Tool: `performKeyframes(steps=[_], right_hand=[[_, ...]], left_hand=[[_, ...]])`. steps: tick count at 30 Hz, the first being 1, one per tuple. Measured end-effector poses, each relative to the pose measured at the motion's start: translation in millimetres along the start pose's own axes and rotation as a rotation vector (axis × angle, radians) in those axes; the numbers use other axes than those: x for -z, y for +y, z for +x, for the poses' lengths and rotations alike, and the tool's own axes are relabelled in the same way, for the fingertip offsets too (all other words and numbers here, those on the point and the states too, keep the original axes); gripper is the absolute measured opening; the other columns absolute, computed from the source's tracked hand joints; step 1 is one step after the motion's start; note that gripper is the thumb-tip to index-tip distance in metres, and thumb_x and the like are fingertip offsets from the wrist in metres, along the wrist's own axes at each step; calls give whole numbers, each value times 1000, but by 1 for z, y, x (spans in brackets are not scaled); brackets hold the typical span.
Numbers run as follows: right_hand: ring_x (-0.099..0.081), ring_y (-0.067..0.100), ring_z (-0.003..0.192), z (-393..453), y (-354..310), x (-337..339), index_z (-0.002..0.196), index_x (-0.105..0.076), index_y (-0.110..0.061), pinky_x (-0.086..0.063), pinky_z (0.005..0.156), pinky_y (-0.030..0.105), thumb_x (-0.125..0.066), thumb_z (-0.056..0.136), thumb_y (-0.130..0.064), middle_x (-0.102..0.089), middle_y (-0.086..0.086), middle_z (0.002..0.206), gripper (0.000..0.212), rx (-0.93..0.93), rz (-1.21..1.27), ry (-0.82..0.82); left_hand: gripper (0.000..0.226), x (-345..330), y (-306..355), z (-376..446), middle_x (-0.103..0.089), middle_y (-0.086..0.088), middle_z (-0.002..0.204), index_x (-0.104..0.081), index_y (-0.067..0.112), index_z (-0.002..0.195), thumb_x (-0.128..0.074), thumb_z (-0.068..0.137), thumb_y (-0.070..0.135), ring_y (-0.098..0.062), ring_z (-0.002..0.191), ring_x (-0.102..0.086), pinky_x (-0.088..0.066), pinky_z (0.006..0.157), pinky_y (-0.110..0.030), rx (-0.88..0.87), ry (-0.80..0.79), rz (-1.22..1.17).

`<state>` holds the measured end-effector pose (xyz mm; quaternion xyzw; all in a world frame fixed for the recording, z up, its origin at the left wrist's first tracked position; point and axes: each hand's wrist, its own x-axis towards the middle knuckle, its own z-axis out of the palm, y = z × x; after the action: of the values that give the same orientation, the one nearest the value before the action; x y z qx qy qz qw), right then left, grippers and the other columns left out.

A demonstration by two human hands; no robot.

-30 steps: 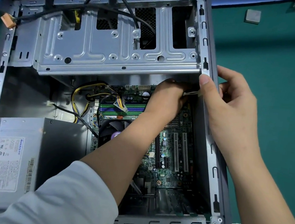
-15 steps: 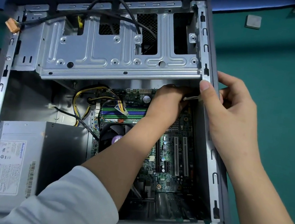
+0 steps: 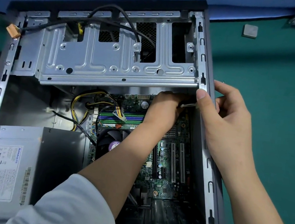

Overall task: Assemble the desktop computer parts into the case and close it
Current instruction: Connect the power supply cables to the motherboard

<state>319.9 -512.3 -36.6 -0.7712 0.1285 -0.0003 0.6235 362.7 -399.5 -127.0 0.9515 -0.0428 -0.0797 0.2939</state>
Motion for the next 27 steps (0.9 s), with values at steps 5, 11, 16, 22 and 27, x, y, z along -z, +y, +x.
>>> performKeyframes(steps=[5, 11, 16, 22, 27], right_hand=[[-36, 1, 54, 0, -1, 0, 109, -60, -29, -34, 51, 11, -63, 90, -31, -35, -11, 62, 20, 2, 10, 2], [-37, 1, 54, -1, -2, 0, 109, -60, -29, -35, 51, 10, -63, 90, -30, -36, -8, 64, 19, 2, 15, 0], [-37, 1, 55, 0, -2, 0, 110, -60, -29, -35, 52, 10, -63, 90, -31, -35, -9, 64, 20, 0, 12, -2], [-36, 1, 54, -1, -1, 0, 110, -60, -27, -34, 51, 9, -63, 91, -30, -35, -7, 65, 20, 5, 20, 1], [-36, 0, 51, -1, -2, -1, 110, -60, -26, -33, 50, 7, -63, 91, -29, -35, -9, 64, 19, 8, 19, 8]], left_hand=[[28, 3, 3, -2, -70, -12, 100, -69, 21, 110, -61, 85, 10, -34, 88, -62, -34, 66, -22, -39, 34, -18], [21, 4, 5, -8, -69, -11, 91, -70, 18, 102, -61, 85, 9, -32, 82, -62, -35, 64, -23, -74, 59, -86], [27, 3, 5, -10, -70, -11, 96, -69, 19, 105, -62, 83, 5, -32, 85, -63, -38, 68, -22, -68, 81, -117], [28, 2, 3, -5, -71, -6, 102, -65, 25, 114, -62, 87, 17, -30, 89, -64, -39, 69, -22, -1, 13, -129], [26, 4, 3, -4, -71, -8, 98, -68, 24, 112, -60, 89, 15, -30, 86, -63, -33, 65, -21, -42, 19, -60]])
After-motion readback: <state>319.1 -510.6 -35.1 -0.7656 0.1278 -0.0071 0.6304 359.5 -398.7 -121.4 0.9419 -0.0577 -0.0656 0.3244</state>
